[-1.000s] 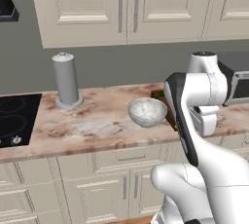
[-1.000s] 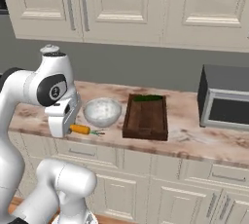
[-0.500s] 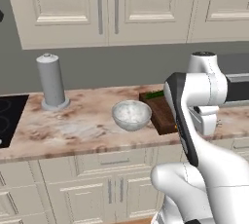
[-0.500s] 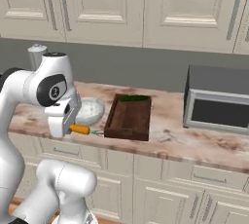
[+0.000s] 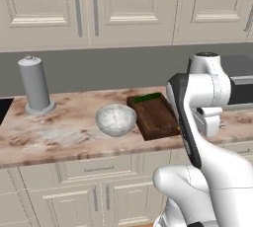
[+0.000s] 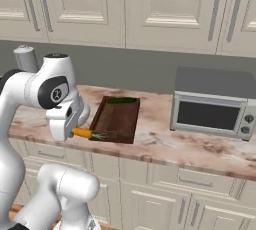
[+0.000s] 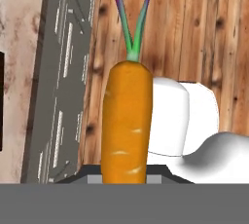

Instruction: Place the two vegetables and bowl onto the tray for setting up a vegetable dip station.

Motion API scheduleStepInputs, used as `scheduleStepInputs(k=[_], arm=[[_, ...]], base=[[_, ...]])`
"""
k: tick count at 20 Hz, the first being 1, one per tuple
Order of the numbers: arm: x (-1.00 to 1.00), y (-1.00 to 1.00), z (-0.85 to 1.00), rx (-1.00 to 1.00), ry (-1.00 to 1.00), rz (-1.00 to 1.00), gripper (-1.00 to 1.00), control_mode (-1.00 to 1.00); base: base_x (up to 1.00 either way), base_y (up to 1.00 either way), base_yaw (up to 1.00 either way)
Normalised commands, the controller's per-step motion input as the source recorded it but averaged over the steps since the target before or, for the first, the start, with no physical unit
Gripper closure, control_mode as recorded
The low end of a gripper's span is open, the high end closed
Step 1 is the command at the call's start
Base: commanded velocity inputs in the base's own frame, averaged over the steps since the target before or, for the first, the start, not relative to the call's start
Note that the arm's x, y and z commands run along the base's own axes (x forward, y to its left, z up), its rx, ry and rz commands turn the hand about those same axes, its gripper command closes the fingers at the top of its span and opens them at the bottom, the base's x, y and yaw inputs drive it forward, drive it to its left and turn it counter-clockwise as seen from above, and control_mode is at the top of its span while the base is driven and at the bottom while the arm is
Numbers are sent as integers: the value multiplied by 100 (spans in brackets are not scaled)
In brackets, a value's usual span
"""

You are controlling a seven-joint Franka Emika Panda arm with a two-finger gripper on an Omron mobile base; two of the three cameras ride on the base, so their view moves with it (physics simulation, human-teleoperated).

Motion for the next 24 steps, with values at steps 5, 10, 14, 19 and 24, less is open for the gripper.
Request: scheduleStepInputs(k=[5, 10, 14, 19, 24], arm=[[0, 0, 0, 0, 0, 0, 100, 100], [0, 0, 0, 0, 0, 0, 100, 100], [0, 0, 0, 0, 0, 0, 100, 100], [0, 0, 0, 0, 0, 0, 100, 100], [0, 0, 0, 0, 0, 0, 100, 100]], base=[[31, -18, 0], [42, 0, -6], [40, 0, -8], [37, 0, -12], [41, 0, -12]])
